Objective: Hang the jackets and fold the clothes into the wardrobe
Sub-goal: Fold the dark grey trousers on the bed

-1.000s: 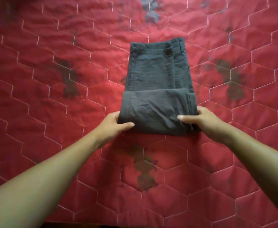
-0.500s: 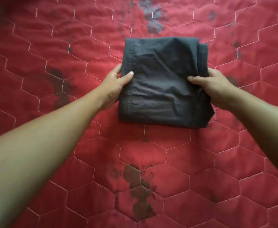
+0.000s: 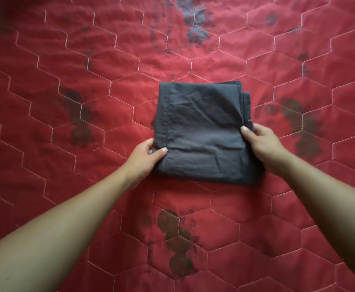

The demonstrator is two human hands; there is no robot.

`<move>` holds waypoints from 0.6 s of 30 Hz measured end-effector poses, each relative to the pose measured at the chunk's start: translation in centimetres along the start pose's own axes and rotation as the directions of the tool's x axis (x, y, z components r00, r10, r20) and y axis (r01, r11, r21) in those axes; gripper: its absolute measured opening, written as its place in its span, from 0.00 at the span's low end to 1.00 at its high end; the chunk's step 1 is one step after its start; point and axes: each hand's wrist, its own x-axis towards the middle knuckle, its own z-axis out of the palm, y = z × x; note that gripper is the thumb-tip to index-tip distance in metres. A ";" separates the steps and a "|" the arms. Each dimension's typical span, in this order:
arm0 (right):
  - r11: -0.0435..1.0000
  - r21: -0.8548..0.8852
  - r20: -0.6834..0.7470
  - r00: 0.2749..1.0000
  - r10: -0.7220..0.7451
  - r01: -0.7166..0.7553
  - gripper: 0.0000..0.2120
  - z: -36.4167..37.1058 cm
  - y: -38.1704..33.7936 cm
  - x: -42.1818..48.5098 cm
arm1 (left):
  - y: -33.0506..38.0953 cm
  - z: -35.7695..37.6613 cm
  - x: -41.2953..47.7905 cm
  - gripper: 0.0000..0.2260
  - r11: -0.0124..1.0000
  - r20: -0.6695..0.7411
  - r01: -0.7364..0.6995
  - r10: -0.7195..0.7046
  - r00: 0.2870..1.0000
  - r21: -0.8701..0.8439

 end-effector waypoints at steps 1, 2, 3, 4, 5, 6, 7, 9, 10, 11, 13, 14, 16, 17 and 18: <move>1.000 -0.009 -0.005 1.000 -0.005 0.005 0.09 0.2 0.6 -0.8 | -0.6 0.1 -0.6 0.06 1.000 -0.006 -0.012 0.012 1.000 0.028; 1.000 -0.019 -0.004 1.000 -0.006 0.006 0.10 0.3 1.3 -1.5 | -1.3 0.2 -1.3 0.08 0.997 -0.018 -0.020 0.021 1.000 0.068; 1.000 -0.026 -0.004 1.000 -0.004 0.004 0.10 0.4 2.0 -2.2 | -1.9 0.2 -2.0 0.11 0.994 -0.034 -0.022 0.025 0.999 0.106; 0.999 -0.034 -0.004 1.000 -0.003 0.002 0.11 0.4 2.5 -2.7 | -2.4 0.3 -2.7 0.13 0.991 -0.044 -0.023 0.029 0.999 0.132; 0.999 -0.045 -0.013 1.000 -0.005 0.004 0.12 0.5 2.9 -3.1 | -2.8 0.3 -3.1 0.14 0.987 -0.056 -0.022 0.031 0.998 0.158; 0.998 -0.058 -0.026 1.000 -0.009 0.008 0.13 0.6 3.0 -3.4 | -2.9 0.5 -3.5 0.15 0.984 -0.065 -0.027 0.039 0.997 0.176; 0.997 -0.071 -0.038 0.999 -0.021 0.018 0.14 0.7 3.1 -3.5 | -3.0 0.5 -3.6 0.16 0.983 -0.080 -0.027 0.043 0.996 0.183; 0.995 -0.096 -0.054 0.998 -0.032 0.026 0.13 0.9 2.9 -3.5 | -3.1 0.5 -3.5 0.18 0.982 -0.105 -0.028 0.048 0.993 0.186; 0.994 -0.111 -0.057 0.998 -0.032 0.025 0.13 0.9 2.8 -3.6 | -3.0 0.6 -3.6 0.19 0.981 -0.108 -0.035 0.057 0.992 0.191; 0.991 -0.128 -0.057 0.998 -0.034 0.026 0.12 1.0 2.8 -3.9 | -3.2 0.7 -3.6 0.18 0.979 -0.112 -0.037 0.061 0.992 0.202; 0.978 -0.204 -0.055 0.997 -0.045 0.033 0.12 1.2 3.1 -4.8 | -3.7 0.7 -4.2 0.18 0.970 -0.127 -0.024 0.056 0.990 0.243; 0.965 -0.260 -0.059 0.997 -0.056 0.039 0.12 1.3 3.4 -5.6 | -4.2 0.8 -4.8 0.19 0.966 -0.132 -0.014 0.050 0.990 0.259; 0.936 -0.349 -0.068 0.996 -0.066 0.038 0.12 1.8 4.4 -7.6 | -5.4 0.9 -6.7 0.19 0.951 -0.164 0.019 0.033 0.986 0.307; 0.927 -0.373 -0.068 0.996 -0.065 0.035 0.11 2.1 4.9 -8.8 | -5.9 1.1 -7.9 0.17 0.938 -0.182 0.035 0.030 0.983 0.345; 0.921 -0.388 -0.070 0.996 -0.064 0.031 0.09 2.4 5.3 -10.0 | -6.3 1.3 -9.1 0.14 0.921 -0.198 0.043 0.038 0.979 0.388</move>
